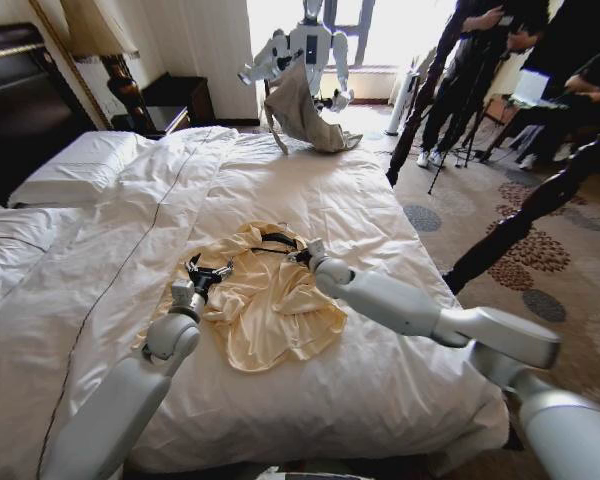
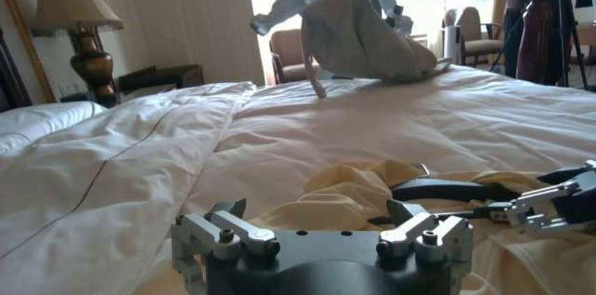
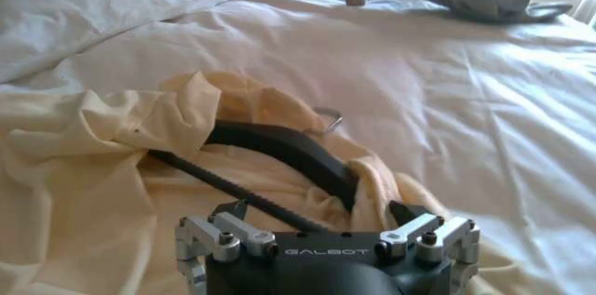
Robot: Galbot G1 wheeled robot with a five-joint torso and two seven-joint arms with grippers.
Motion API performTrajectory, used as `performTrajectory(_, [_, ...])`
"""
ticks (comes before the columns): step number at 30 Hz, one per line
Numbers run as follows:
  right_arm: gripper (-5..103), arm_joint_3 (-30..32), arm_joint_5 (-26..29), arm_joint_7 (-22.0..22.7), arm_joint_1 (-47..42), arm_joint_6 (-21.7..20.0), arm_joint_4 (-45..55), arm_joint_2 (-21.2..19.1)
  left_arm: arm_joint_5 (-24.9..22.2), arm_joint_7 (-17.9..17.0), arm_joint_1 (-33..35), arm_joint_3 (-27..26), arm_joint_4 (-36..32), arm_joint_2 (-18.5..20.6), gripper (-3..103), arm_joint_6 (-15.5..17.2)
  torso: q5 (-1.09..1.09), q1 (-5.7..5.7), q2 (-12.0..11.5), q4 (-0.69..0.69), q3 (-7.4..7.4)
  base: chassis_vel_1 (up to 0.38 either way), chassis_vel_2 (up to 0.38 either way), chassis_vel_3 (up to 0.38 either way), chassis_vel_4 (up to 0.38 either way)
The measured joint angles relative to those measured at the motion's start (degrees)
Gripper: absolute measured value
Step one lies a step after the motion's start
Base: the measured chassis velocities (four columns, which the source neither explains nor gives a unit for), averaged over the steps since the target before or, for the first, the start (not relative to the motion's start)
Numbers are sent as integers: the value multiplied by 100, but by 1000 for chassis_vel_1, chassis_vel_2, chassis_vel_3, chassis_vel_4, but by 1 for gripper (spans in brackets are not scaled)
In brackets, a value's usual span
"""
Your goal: Pick up the clothes from the bed and hang them on the clothes hanger.
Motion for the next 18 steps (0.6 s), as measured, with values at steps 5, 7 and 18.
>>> performTrajectory(5, [83,80,57,149,-86,3,-139,197,5,0,76,-36,-16,6,100,-5,-1,-1,0,0,0,0,0,0,0])
performTrajectory(7, [78,110,39,224,-104,11,-191,233,6,0,80,-41,-17,0,100,-9,1,-1,0,-2,0,0,0,0,0])
performTrajectory(18, [35,143,-534,723,-200,17,41,2,-13,4,165,-55,-58,-5,100,-13,2,-1,0,-2,0,0,0,0,0])
